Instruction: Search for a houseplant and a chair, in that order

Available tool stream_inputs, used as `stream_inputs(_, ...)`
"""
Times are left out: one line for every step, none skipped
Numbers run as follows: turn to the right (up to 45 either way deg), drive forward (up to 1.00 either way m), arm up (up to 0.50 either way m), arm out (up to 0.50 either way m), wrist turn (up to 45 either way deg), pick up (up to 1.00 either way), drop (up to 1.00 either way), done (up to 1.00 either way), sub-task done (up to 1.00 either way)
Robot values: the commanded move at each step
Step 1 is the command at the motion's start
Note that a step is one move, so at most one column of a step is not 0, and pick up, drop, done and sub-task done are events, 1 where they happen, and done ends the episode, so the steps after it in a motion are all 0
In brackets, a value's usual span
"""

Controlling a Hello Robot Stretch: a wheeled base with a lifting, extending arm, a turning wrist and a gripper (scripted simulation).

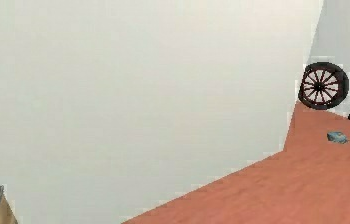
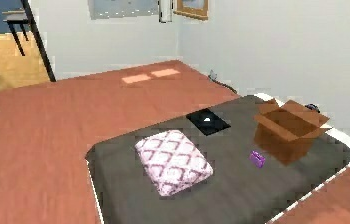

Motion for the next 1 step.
stream_inputs(0.0, 0.1, 0.0, 0.0, 0.0, 0.0, 0.0, 0.0, 0.0)
